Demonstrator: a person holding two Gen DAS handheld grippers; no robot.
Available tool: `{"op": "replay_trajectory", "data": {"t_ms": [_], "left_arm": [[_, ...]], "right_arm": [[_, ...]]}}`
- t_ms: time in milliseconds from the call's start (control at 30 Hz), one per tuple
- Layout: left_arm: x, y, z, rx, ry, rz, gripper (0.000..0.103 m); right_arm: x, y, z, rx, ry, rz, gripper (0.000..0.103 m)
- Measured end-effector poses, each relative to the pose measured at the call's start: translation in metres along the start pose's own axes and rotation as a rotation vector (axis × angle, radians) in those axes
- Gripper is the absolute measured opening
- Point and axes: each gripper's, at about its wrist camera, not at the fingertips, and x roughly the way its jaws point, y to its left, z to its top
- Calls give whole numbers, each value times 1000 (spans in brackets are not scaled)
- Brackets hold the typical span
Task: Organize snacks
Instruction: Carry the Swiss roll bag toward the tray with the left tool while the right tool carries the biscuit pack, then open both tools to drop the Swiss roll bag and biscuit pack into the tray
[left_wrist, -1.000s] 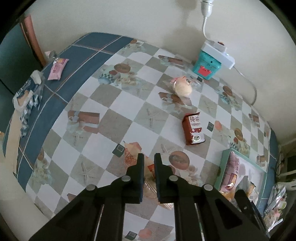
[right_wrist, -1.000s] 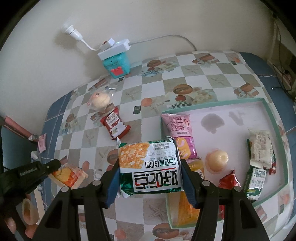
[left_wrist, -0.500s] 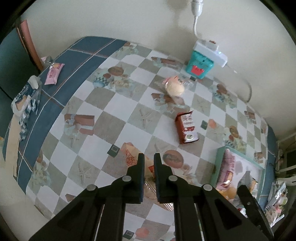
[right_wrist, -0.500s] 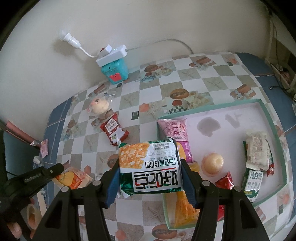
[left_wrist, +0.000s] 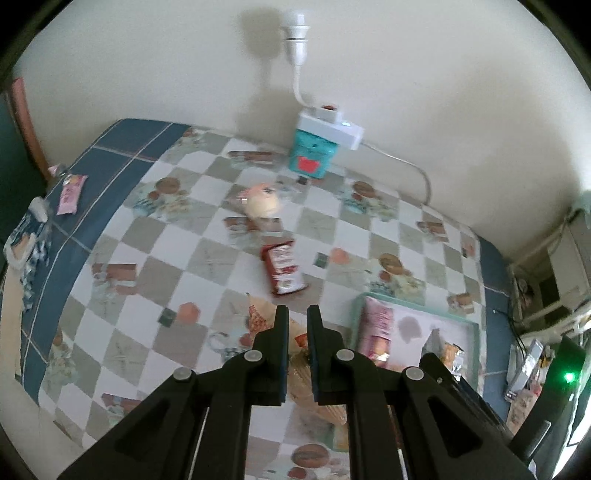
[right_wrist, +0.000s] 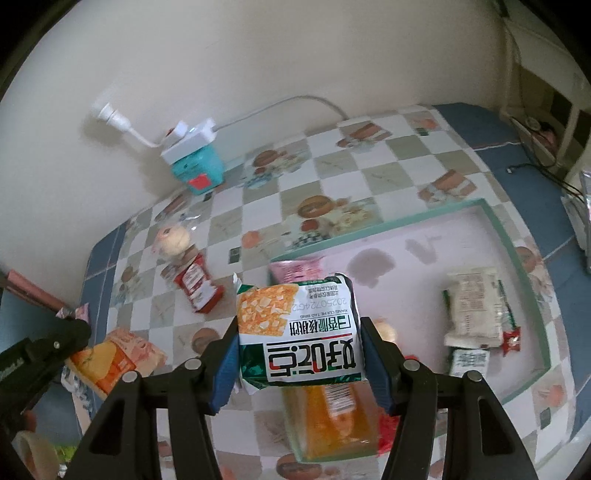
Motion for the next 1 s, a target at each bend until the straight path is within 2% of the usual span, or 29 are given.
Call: {"op": "replay_trajectory", "data": {"t_ms": [500, 767, 1000], "left_arm": [[11, -70, -13, 91, 2, -57, 9], [31, -105, -18, 149, 12, -84, 9], [44, -126, -19, 190, -13, -117, 9]], "right_arm": [[-1, -99, 14, 181, 3, -89, 62], [6, -123, 17, 206, 9, -125, 62], [14, -134, 22, 213, 21, -136, 62]]}}
